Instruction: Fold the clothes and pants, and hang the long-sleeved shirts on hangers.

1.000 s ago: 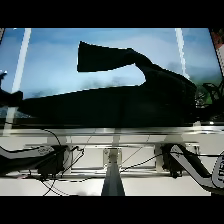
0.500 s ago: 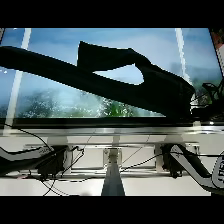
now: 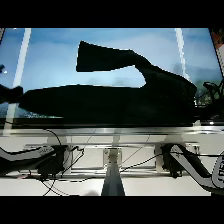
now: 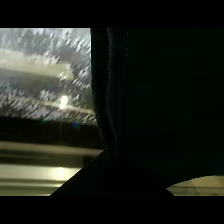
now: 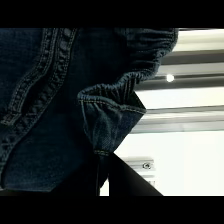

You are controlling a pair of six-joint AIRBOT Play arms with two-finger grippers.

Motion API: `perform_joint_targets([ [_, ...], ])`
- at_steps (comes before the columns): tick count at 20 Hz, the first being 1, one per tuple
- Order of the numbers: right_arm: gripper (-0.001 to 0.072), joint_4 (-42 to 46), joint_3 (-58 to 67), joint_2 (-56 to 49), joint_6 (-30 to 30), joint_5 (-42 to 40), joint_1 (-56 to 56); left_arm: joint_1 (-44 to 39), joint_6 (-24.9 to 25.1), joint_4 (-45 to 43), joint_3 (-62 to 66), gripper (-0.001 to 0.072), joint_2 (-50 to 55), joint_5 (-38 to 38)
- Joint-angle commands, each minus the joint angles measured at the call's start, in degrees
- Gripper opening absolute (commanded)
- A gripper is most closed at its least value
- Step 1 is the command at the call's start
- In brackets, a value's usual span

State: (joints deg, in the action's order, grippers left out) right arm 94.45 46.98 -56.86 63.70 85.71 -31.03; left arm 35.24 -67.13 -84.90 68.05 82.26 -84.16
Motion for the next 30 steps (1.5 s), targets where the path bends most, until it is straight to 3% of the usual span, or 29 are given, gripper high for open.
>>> perform_joint_targets([
  [1,0.0045,-0.2,0.0,0.0,0.0,-0.5,0.0,2.4,-0.7,-10.7,-7.8,0.0024,0.0,-0.9],
  [5,0.0046,-0.2,0.0,0.0,0.0,-1.4,0.0,6.1,-1.9,-10.7,-7.8,0.0026,0.0,-1.0],
  [6,0.0075,-0.2,0.0,0.0,0.1,-1.4,0.0,6.4,-1.9,-10.6,-7.8,0.0164,0.0,-0.7],
  [7,0.0227,-0.4,0.0,0.0,0.1,-1.9,0.0,6.7,-1.9,-10.2,-7.8,0.0542,0.0,0.0],
  [8,0.0407,-0.4,0.0,0.0,0.2,-2.7,0.0,6.8,-2.1,-9.0,-7.8,0.0688,0.0,1.2],
  [9,0.0522,-0.4,0.0,0.0,0.5,-3.7,0.0,6.8,-2.1,-7.3,-7.8,0.0695,0.0,2.3],
  [10,0.0554,-0.4,0.0,0.0,1.6,-5.5,0.0,6.6,-2.1,-5.7,-7.8,0.0694,0.0,3.2],
  [13,0.0554,-0.9,0.0,0.0,7.6,-15.3,0.0,5.9,-2.0,1.1,-7.2,0.0694,-0.1,5.7],
  [17,0.0553,-4.6,0.0,0.0,11.0,-26.4,0.0,3.5,2.2,28.0,-4.4,0.0692,-0.1,8.1],
  [19,0.0553,-3.1,0.0,-0.7,20.0,-33.7,-0.9,-0.2,4.9,38.1,-3.8,0.0692,-0.1,11.6],
  [21,0.0548,-4.2,0.0,-2.4,26.4,-39.0,-3.7,-6.3,5.0,38.8,-3.7,0.0692,0.0,16.5],
  [27,0.0546,-8.6,0.0,-7.0,26.7,-40.6,-9.0,-25.2,-3.9,38.7,-2.4,0.0690,4.9,37.5],
  [30,0.0546,-8.6,0.0,-7.1,26.6,-43.6,-9.0,-29.3,-8.8,38.7,2.9,0.0635,12.4,39.6],
])
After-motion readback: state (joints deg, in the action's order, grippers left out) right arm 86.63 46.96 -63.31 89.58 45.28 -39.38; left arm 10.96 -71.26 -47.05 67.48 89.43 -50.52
